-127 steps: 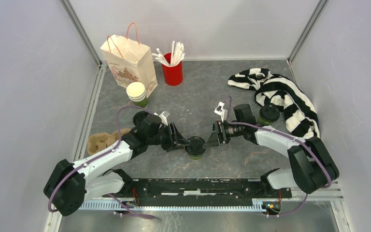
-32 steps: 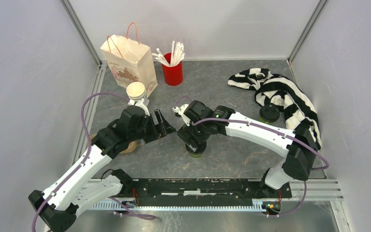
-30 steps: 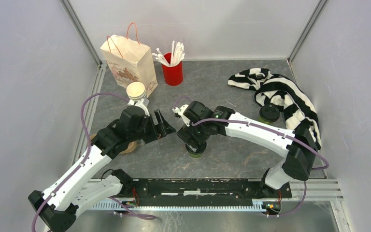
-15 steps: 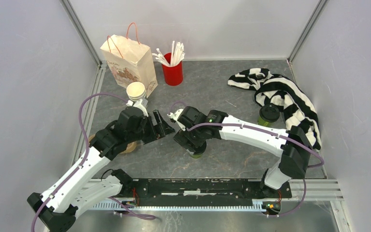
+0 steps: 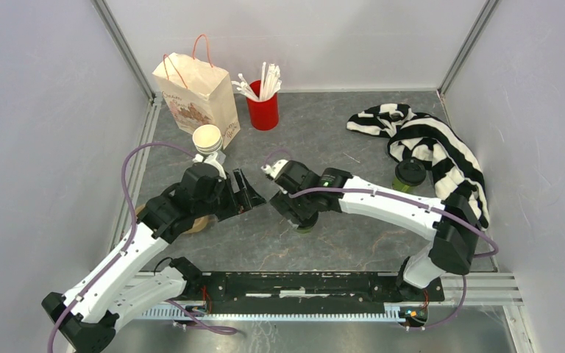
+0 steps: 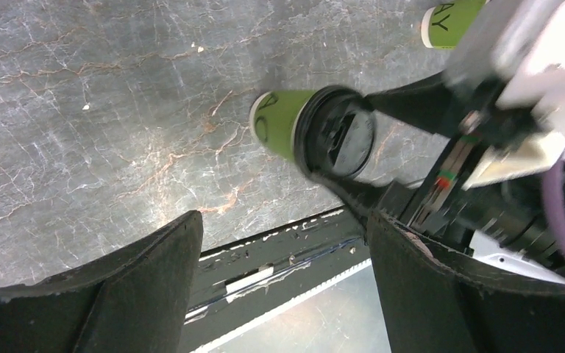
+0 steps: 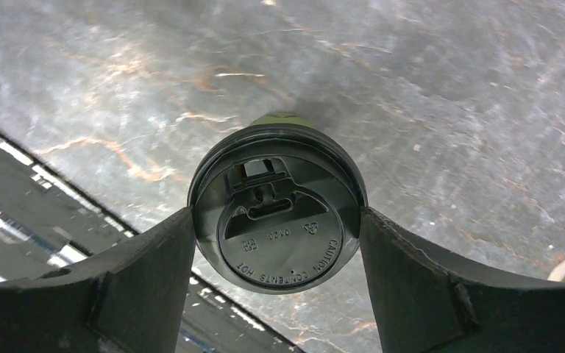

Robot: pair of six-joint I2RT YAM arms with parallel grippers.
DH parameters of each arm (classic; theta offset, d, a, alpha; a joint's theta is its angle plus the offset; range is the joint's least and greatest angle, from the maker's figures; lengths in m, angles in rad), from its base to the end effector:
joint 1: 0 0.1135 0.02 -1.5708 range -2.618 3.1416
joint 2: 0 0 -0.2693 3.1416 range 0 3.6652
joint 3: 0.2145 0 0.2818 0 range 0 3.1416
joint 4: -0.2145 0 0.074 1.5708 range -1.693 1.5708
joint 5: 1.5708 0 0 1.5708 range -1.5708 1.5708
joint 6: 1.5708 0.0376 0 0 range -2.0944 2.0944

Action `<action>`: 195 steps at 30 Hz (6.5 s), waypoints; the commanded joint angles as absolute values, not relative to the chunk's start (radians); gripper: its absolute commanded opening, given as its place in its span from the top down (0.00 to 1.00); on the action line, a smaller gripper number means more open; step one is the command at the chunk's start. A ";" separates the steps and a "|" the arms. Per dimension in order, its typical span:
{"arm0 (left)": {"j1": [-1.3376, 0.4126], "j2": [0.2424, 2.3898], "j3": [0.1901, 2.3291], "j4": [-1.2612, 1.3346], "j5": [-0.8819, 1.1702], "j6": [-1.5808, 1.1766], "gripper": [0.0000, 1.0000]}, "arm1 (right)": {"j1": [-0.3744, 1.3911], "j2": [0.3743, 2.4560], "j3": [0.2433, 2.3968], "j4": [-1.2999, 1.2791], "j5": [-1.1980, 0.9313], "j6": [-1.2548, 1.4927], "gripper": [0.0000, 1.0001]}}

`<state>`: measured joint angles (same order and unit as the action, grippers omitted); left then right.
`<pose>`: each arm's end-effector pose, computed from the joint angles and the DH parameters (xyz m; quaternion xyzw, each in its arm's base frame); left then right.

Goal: Pack the takeout coffee

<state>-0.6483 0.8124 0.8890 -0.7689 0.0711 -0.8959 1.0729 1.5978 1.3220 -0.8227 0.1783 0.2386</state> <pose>0.1503 -0.1172 0.3187 -0.0967 0.8994 -0.3195 0.2820 0.1773 0.3123 0.2666 -0.3733 0.8938 0.0735 0.2375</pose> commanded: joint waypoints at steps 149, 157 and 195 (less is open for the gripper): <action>0.216 1.223 0.888 -1.202 -0.368 -1.105 0.63 | 0.647 1.331 1.208 -0.640 0.065 -0.100 0.02; 0.215 1.232 0.886 -1.203 -0.371 -1.102 0.69 | 0.651 1.326 1.205 -0.639 0.074 -0.101 0.02; 0.215 1.154 1.010 -1.246 -0.337 -1.060 0.98 | 0.672 1.320 1.204 -0.639 0.088 -0.103 0.02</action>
